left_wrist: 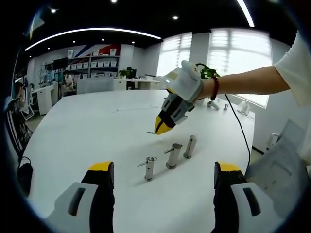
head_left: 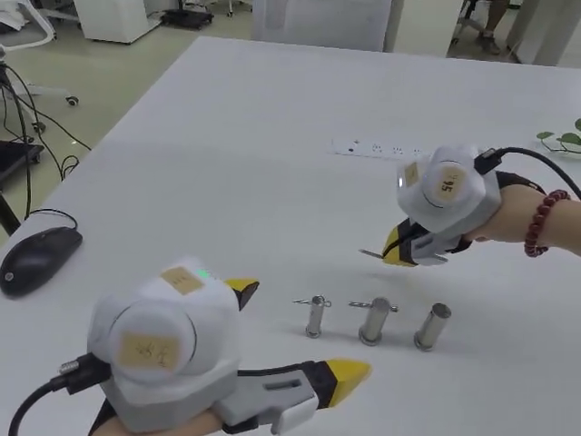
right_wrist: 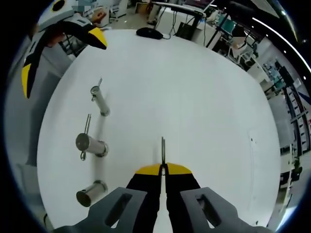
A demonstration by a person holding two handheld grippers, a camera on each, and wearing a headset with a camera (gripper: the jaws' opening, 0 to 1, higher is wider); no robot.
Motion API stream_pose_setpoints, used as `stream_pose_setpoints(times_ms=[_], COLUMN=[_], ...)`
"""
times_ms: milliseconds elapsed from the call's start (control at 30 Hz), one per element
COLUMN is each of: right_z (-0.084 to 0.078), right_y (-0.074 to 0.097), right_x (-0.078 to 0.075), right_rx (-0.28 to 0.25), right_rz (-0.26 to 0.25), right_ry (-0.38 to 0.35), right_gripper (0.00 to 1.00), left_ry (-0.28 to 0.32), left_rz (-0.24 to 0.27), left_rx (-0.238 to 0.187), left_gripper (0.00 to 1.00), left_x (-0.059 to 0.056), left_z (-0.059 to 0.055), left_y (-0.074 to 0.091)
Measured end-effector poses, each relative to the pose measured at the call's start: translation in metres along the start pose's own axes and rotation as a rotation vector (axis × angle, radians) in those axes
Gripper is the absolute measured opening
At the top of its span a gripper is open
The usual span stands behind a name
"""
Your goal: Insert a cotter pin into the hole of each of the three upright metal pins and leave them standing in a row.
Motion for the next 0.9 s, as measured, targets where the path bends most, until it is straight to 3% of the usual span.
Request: stream_pose_setpoints(times_ms=[333, 600, 900], right_z=[0.018, 0.03, 0.035], right_y=[0.03, 0.049, 0.063], right_x=[0.009, 0.025, 0.044], right_rx=[-0.065, -0.12, -0.157], right_rz=[-0.058, -0.088, -0.107], right_ry=[0.03, 0.052, 0.07], right_gripper=[0.03, 0.03, 0.03], left_ry=[0.032, 0.038, 0.116], left_rz=[-0.02, -0.04, -0.072], left_rx=[-0.01, -0.01, -0.026], left_gripper=[0.77, 0.71, 0.61], left_x=[-0.004, -0.01, -0.017], left_z=[0.008, 0.013, 0.019], left_y=[0.003, 0.004, 0.003])
Point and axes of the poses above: the centre of the closed fingertips' face, and the gripper's own axes: y roughly backward along the fingers, x roughly to its left, z roughly out of its top, the point moved 2 cm from there along y, roughly backward along the fingers, and after that the axes turned 2 degrees about z, right-handed, at the moved point
